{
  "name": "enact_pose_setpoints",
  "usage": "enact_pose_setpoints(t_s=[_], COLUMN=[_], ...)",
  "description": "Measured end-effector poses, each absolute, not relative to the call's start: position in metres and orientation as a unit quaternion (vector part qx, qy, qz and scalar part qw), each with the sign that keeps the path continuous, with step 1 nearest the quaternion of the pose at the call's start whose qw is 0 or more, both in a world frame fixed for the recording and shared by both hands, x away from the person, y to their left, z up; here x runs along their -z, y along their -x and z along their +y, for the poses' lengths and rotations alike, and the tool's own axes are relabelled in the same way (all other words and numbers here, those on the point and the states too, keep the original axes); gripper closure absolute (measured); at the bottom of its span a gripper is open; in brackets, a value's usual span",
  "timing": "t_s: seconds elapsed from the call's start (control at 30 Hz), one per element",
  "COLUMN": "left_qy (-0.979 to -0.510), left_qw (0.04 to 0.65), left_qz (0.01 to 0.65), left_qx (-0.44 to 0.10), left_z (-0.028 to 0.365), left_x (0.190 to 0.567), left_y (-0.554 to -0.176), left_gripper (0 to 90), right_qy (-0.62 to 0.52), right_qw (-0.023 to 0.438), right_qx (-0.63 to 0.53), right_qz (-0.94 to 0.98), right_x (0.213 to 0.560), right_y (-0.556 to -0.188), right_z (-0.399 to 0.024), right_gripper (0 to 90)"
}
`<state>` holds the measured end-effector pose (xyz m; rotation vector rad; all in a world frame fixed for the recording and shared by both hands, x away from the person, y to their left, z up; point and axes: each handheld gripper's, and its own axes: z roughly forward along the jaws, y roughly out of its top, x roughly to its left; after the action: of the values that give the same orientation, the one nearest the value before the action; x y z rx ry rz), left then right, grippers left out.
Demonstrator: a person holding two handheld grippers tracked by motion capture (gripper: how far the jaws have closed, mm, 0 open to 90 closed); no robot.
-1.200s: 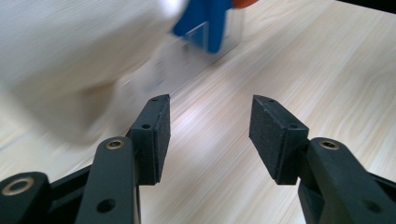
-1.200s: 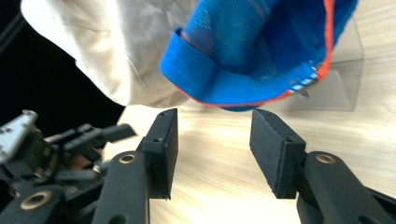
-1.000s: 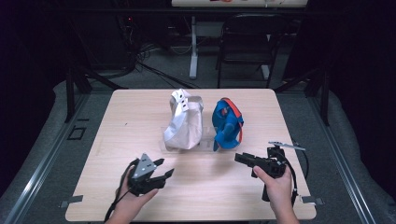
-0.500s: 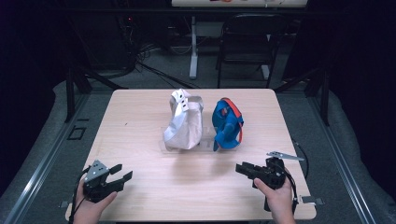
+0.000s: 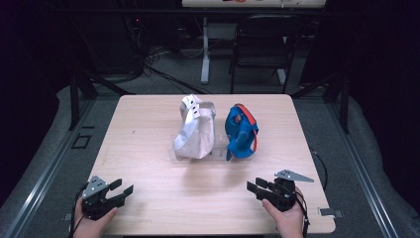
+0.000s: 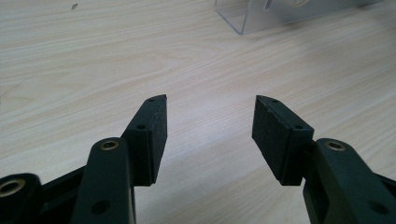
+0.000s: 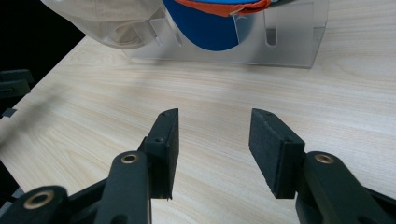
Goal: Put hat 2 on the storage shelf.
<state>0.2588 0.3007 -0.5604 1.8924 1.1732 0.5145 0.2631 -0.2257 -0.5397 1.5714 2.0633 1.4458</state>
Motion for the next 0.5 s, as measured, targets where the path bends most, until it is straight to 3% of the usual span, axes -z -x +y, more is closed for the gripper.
enact_pose_setpoints(t_s=[0.2,0.5], left_qy=[-0.769,-0.787], left_qw=[0.393,0.378], left_qz=[0.463,0.442], left_qx=[-0.2,-0.206], left_z=[0.295,0.284], left_x=[0.568,0.571], left_y=[-0.263,-0.264], left_gripper=[45.8,44.4], right_qy=[-0.518,-0.52], right_qw=[0.117,0.121], right_qx=[-0.462,-0.436], right_qz=[0.71,0.724], right_x=[0.549,0.562], right_y=[-0.264,-0.268], right_z=[-0.216,-0.205], right_gripper=[52.6,47.1])
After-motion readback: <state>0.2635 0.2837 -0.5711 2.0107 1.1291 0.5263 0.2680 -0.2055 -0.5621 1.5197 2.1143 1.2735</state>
